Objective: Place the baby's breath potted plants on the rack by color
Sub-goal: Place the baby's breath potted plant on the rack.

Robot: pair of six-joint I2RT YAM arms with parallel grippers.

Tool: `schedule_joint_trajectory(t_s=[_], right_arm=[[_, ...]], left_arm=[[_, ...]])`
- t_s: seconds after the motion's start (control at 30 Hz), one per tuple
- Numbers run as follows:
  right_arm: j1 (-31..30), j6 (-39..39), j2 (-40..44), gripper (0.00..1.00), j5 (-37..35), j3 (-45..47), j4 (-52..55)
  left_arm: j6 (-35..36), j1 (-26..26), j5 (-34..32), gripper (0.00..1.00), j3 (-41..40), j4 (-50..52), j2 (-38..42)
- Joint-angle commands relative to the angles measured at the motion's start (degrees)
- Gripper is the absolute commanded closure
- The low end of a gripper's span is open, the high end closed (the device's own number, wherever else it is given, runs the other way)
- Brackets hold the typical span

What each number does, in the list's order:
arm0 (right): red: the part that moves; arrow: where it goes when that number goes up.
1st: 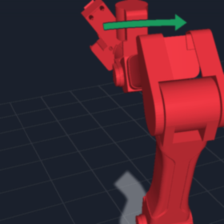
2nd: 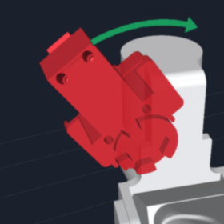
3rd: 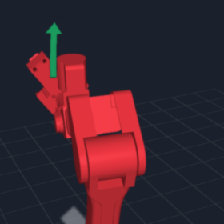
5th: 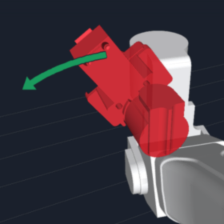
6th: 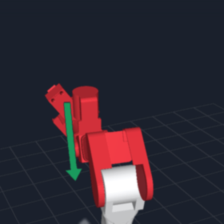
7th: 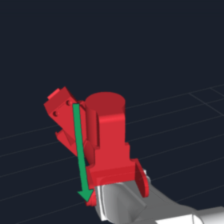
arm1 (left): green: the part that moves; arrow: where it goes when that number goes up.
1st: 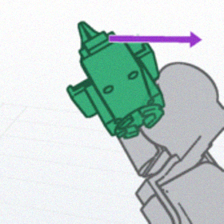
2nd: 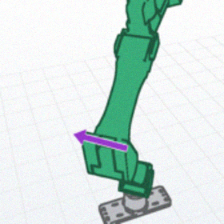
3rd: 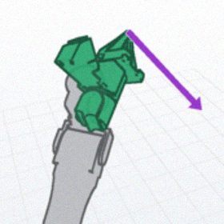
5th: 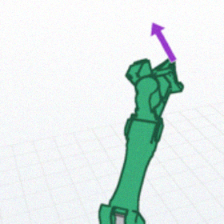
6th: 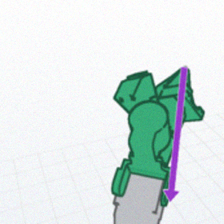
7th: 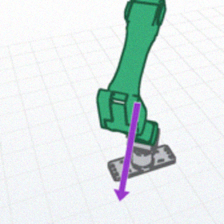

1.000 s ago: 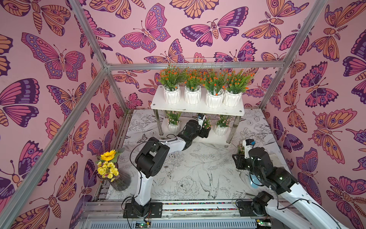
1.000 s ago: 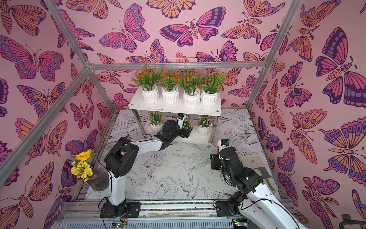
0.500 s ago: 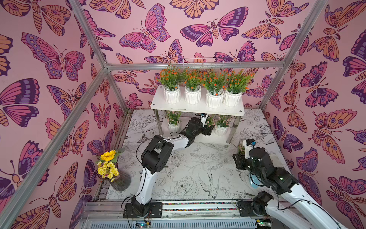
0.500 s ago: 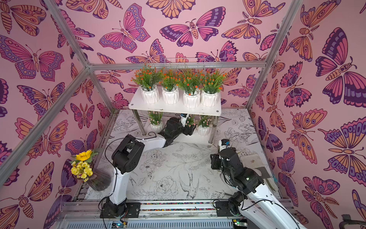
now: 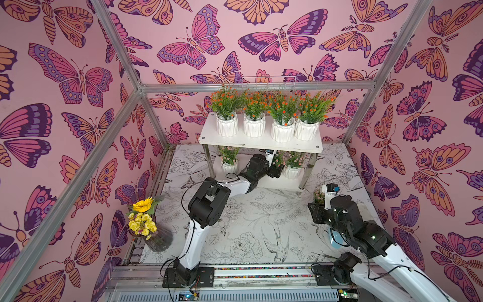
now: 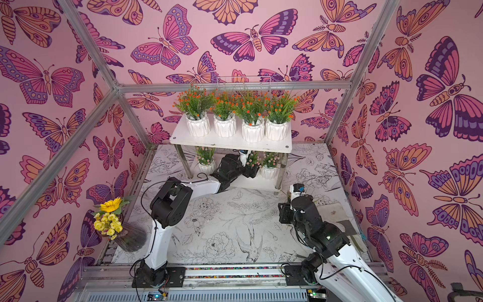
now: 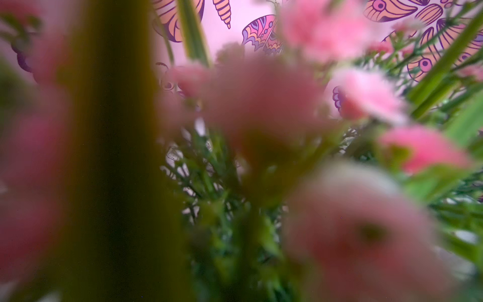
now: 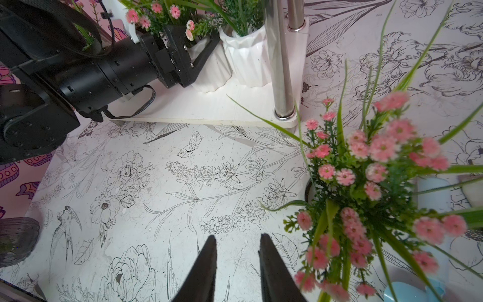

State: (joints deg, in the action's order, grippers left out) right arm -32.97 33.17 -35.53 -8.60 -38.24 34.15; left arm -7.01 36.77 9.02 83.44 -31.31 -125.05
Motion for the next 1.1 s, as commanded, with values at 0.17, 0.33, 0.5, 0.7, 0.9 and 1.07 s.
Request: schedule_joint_trajectory(t_s=[0.17, 0.33, 0.5, 0.7, 0.9, 1.07], right_arm=[[0.4, 0.1, 1.1, 0.70, -2.4, -1.3, 2.8], [0.5, -0.5, 2.2, 0.68, -6.2, -2.3, 5.2], [2.3, -1.5, 2.0, 0.66, -7.4, -4.3, 6.7], [11.1, -3.6, 1.6, 0.66, -2.9, -6.5, 8.1], [26.4, -5.4, 0.1, 0.66, 9.9, -6.3, 7.8], [39.6, -5.2, 0.2, 0.66, 22.2, -3.9, 6.4]], left_arm=[[0.6, -0.2, -0.4, 0.00, -4.6, -1.5, 4.8], [1.1, -0.2, -0.4, 0.00, -8.9, -2.6, 8.9], [1.5, -0.2, -0.3, 0.00, -13.1, -3.3, 13.2], [1.3, -0.1, -1.3, 0.00, -19.9, -3.7, 18.9], [2.1, 0.7, -4.2, 0.00, -25.7, -2.7, 24.2], [2.4, 1.4, -5.0, 0.00, -30.2, -2.5, 28.6]])
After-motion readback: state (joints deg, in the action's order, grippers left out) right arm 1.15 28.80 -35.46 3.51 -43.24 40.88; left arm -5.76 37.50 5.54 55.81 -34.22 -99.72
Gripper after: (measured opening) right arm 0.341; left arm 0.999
